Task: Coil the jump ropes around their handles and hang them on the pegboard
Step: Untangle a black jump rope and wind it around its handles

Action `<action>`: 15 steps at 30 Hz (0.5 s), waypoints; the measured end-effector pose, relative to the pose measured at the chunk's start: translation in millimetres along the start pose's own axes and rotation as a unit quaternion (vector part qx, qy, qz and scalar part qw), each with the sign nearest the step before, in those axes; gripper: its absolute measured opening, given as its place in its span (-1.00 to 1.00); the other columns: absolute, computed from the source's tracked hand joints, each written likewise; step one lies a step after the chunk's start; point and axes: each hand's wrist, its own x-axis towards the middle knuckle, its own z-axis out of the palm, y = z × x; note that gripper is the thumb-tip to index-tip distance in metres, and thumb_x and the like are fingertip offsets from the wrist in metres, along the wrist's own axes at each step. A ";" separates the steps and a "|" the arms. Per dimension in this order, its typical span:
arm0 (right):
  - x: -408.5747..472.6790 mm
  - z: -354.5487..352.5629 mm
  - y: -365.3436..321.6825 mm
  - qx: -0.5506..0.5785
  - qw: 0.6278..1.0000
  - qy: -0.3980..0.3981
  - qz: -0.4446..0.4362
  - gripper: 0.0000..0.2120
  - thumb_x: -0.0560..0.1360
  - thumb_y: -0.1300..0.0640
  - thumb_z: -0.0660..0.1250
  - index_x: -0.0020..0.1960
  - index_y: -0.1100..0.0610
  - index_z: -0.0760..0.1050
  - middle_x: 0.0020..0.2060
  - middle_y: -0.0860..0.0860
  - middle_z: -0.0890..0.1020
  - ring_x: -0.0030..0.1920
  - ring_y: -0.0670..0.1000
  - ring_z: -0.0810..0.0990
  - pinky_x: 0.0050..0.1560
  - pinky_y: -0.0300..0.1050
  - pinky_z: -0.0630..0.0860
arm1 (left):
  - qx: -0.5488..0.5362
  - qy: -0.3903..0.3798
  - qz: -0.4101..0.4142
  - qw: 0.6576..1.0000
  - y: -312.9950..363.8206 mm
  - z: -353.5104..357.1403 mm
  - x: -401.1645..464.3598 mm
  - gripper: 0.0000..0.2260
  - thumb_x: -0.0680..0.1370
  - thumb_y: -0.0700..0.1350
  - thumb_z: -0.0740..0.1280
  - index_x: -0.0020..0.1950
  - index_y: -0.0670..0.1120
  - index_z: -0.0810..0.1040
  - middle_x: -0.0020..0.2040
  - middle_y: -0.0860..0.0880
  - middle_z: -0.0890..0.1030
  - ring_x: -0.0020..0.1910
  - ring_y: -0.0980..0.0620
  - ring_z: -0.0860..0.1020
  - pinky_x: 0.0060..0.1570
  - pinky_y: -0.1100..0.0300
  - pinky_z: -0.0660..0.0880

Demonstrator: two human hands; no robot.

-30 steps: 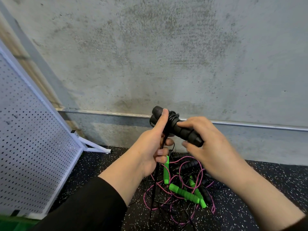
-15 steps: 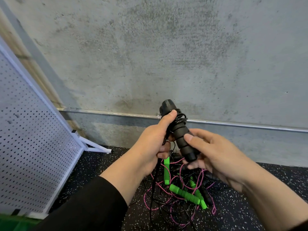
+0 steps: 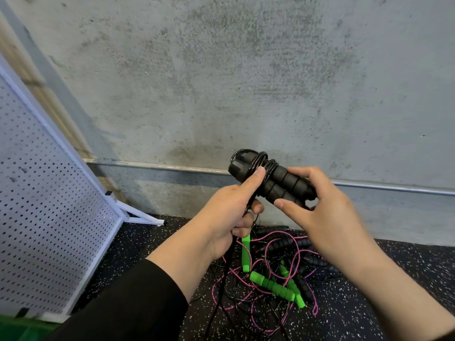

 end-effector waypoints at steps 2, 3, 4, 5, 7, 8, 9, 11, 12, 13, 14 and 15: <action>1.4 -1.5 -0.2 0.007 1.000 -0.008 -0.008 -0.63 0.45 0.00 0.52 0.12 -0.30 0.44 -0.07 -0.31 0.62 0.03 -0.37 0.51 -0.07 -0.52 0.35 | -0.016 -0.007 0.000 1.000 -0.3 -0.8 -0.2 -0.62 0.53 0.34 0.31 -0.17 0.04 0.56 -0.34 0.04 0.43 -0.52 0.14 0.14 -0.49 0.25 0.00; 2.3 -2.5 -1.0 0.033 0.999 -0.008 0.001 -0.70 0.46 -0.07 0.49 0.12 -0.27 0.48 -0.08 -0.24 0.65 0.01 -0.30 0.57 -0.09 -0.48 0.40 | -0.022 -0.011 0.001 1.000 -0.4 -1.4 -0.2 -0.62 0.54 0.33 0.31 -0.20 0.03 0.54 -0.34 0.04 0.41 -0.52 0.14 0.13 -0.51 0.26 0.01; 3.4 -3.5 -3.0 0.087 0.996 -0.010 0.032 -0.74 0.47 -0.17 0.42 0.13 -0.21 0.51 -0.08 -0.14 0.67 -0.05 -0.17 0.64 -0.10 -0.38 0.48 | -0.027 -0.014 0.002 1.000 0.1 -1.6 -0.5 -0.62 0.54 0.32 0.31 -0.20 0.02 0.51 -0.33 0.04 0.41 -0.52 0.14 0.13 -0.51 0.26 0.01; 4.5 -4.4 -4.5 0.163 0.983 -0.016 0.079 -0.67 0.46 -0.27 0.32 0.14 -0.14 0.55 -0.09 0.00 0.69 -0.12 0.00 0.69 -0.16 -0.25 0.57 | -0.030 -0.018 0.005 0.999 0.6 -1.4 -0.8 -0.63 0.55 0.31 0.31 -0.19 0.02 0.47 -0.33 0.04 0.40 -0.52 0.14 0.13 -0.51 0.26 0.01; 5.5 -5.5 -7.4 0.321 0.923 -0.069 0.201 -0.42 0.45 -0.37 0.14 0.17 0.02 0.60 -0.09 0.25 0.70 -0.28 0.21 0.68 -0.28 -0.06 0.65 | -0.030 -0.023 0.017 0.999 1.1 -0.7 -1.3 -0.65 0.58 0.26 0.31 -0.21 0.02 0.43 -0.33 0.04 0.40 -0.51 0.14 0.13 -0.49 0.25 -0.01; 5.8 -6.4 -8.5 0.365 0.891 -0.105 0.251 -0.37 0.48 -0.37 0.10 0.18 0.09 0.61 -0.11 0.31 0.69 -0.34 0.22 0.65 -0.33 -0.05 0.65 | -0.027 -0.023 0.023 0.999 1.1 -0.4 -1.8 -0.65 0.58 0.24 0.32 -0.22 0.02 0.42 -0.33 0.04 0.40 -0.51 0.14 0.13 -0.49 0.24 -0.01; 5.7 -7.9 -8.5 0.392 0.864 -0.141 0.284 -0.35 0.50 -0.36 0.10 0.20 0.13 0.61 -0.15 0.33 0.67 -0.38 0.20 0.60 -0.38 -0.07 0.63 | -0.023 -0.022 0.027 0.999 0.9 -0.1 -2.0 -0.65 0.58 0.23 0.32 -0.24 0.02 0.41 -0.33 0.04 0.40 -0.51 0.14 0.13 -0.49 0.25 -0.01; 6.0 -10.3 -5.3 0.439 0.820 -0.198 0.310 -0.38 0.54 -0.31 0.15 0.24 0.17 0.60 -0.20 0.29 0.61 -0.41 0.15 0.52 -0.45 -0.13 0.55 | -0.013 -0.024 0.027 0.999 0.3 0.1 -1.6 -0.65 0.58 0.24 0.32 -0.23 0.02 0.44 -0.33 0.04 0.40 -0.51 0.14 0.13 -0.51 0.26 0.01; 6.3 -11.1 -3.9 0.458 0.806 -0.211 0.311 -0.40 0.55 -0.28 0.17 0.25 0.18 0.60 -0.21 0.27 0.58 -0.40 0.13 0.48 -0.46 -0.15 0.51 | -0.008 -0.028 0.025 0.999 0.5 0.0 -1.5 -0.65 0.58 0.25 0.31 -0.21 0.02 0.46 -0.33 0.04 0.40 -0.51 0.14 0.13 -0.51 0.26 0.02; 6.6 -11.1 -2.6 0.470 0.800 -0.214 0.306 -0.42 0.56 -0.26 0.18 0.26 0.20 0.59 -0.23 0.25 0.55 -0.40 0.10 0.44 -0.47 -0.16 0.48 | -0.004 -0.032 0.024 0.999 1.0 -0.4 -1.7 -0.65 0.57 0.28 0.31 -0.19 0.02 0.48 -0.32 0.04 0.40 -0.50 0.13 0.13 -0.51 0.26 0.03; 6.6 -10.9 -2.7 0.478 0.801 -0.206 0.297 -0.43 0.57 -0.23 0.19 0.26 0.22 0.58 -0.23 0.24 0.53 -0.41 0.08 0.42 -0.47 -0.17 0.44 | -0.004 -0.036 0.023 0.999 1.7 -0.8 -1.6 -0.64 0.56 0.30 0.30 -0.17 0.02 0.49 -0.31 0.03 0.41 -0.50 0.13 0.13 -0.50 0.26 0.03; 6.1 -10.2 -3.0 0.481 0.806 -0.192 0.287 -0.44 0.58 -0.21 0.20 0.26 0.25 0.57 -0.24 0.24 0.53 -0.41 0.06 0.40 -0.47 -0.17 0.42 | -0.007 -0.042 0.019 0.999 2.4 -1.1 -1.6 -0.62 0.55 0.33 0.29 -0.14 0.01 0.49 -0.30 0.03 0.41 -0.49 0.13 0.13 -0.49 0.26 0.04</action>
